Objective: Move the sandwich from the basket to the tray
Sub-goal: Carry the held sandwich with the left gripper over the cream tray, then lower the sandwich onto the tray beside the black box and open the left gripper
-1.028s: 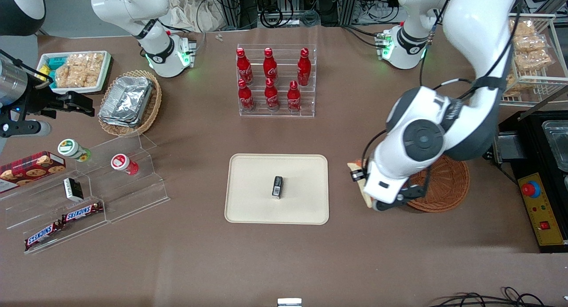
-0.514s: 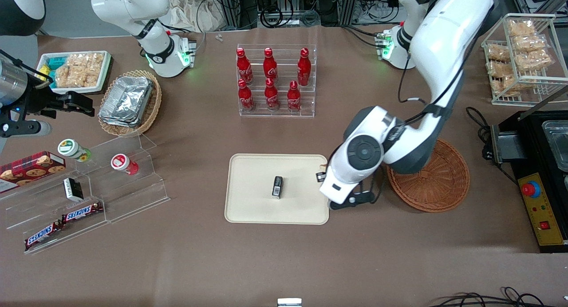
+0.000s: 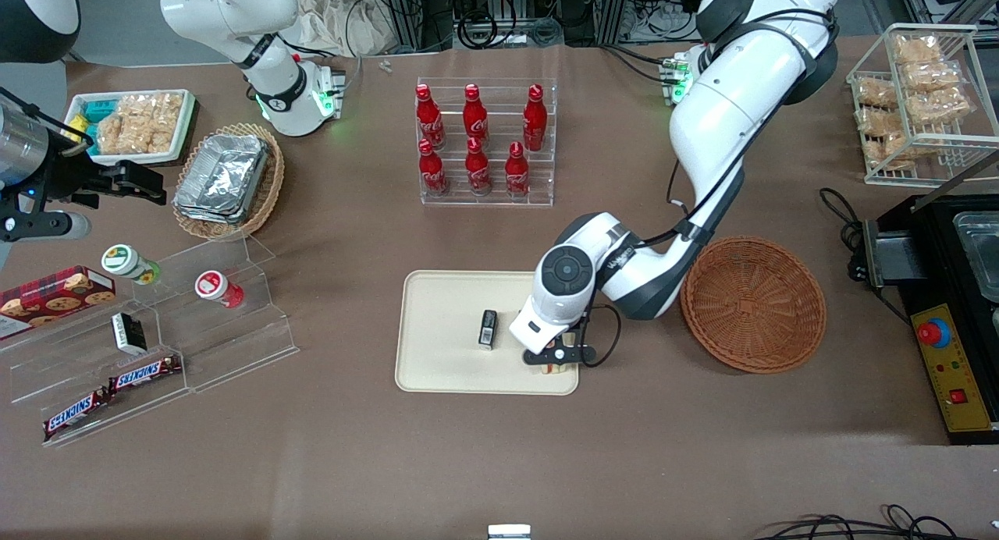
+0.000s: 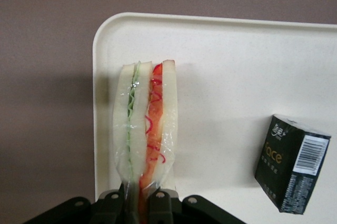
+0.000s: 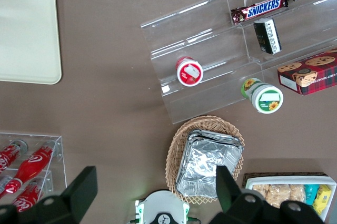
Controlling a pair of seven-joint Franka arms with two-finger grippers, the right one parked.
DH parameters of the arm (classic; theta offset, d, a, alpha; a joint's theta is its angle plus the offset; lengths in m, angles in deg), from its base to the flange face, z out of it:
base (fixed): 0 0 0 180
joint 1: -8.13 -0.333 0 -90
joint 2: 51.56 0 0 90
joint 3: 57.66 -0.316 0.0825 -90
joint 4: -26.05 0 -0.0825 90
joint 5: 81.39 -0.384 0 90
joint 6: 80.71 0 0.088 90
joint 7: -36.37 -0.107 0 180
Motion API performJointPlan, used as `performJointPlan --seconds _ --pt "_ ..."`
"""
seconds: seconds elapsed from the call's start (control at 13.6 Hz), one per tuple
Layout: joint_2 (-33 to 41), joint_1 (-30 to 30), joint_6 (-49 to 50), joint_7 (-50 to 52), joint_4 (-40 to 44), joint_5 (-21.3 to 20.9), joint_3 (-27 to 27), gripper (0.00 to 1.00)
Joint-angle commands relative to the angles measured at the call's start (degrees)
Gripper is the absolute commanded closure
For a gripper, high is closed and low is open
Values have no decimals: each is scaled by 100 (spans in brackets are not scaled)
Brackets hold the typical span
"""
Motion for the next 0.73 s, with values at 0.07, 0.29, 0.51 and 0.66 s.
performJointPlan --seconds 0.07,0.29,0.51,0.66 --pt "-17 76 344 -193 185 -172 -19 0" --pt "167 6 362 -158 228 -146 -19 0" --pt "720 -212 1044 -140 211 -120 -45 0" --pt "1194 -643 1433 -219 132 56 7 0"
